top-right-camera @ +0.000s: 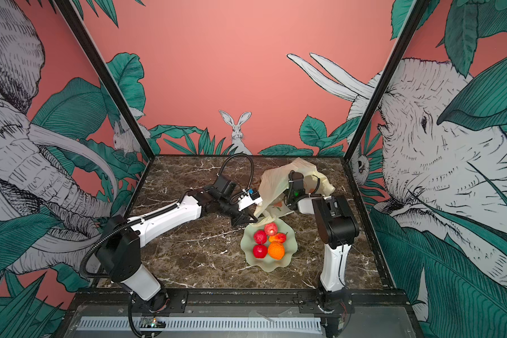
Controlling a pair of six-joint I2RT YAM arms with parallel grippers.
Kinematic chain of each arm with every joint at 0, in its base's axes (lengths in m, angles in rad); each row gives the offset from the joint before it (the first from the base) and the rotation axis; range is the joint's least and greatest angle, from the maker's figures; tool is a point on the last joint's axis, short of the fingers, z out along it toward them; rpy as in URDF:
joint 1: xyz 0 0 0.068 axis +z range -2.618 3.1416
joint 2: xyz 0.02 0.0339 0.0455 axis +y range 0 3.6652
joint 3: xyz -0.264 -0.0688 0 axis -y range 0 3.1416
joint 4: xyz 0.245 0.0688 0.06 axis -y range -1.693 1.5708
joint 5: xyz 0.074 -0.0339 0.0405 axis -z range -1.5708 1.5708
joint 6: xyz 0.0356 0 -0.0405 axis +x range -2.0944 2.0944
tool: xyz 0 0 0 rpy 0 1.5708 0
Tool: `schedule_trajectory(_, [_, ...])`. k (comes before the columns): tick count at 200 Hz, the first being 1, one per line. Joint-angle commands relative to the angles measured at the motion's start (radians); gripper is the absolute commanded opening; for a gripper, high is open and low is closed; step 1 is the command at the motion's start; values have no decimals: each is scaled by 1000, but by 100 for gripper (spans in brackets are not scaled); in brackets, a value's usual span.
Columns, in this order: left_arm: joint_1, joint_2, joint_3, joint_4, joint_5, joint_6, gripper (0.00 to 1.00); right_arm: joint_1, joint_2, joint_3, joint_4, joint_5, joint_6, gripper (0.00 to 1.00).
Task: Take fruits out of the plastic bag
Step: Take out the fake fruit from the plastic bag.
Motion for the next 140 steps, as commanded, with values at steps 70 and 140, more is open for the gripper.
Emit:
schedule_trajectory(70, [-19, -37, -11, -43, 22, 12, 0, -9, -53, 91, -257, 249, -195, 71])
schedule_trajectory(140, [-44, -24, -19, -41, 13, -4, 0, -9, 2, 160, -353, 299, -324, 74])
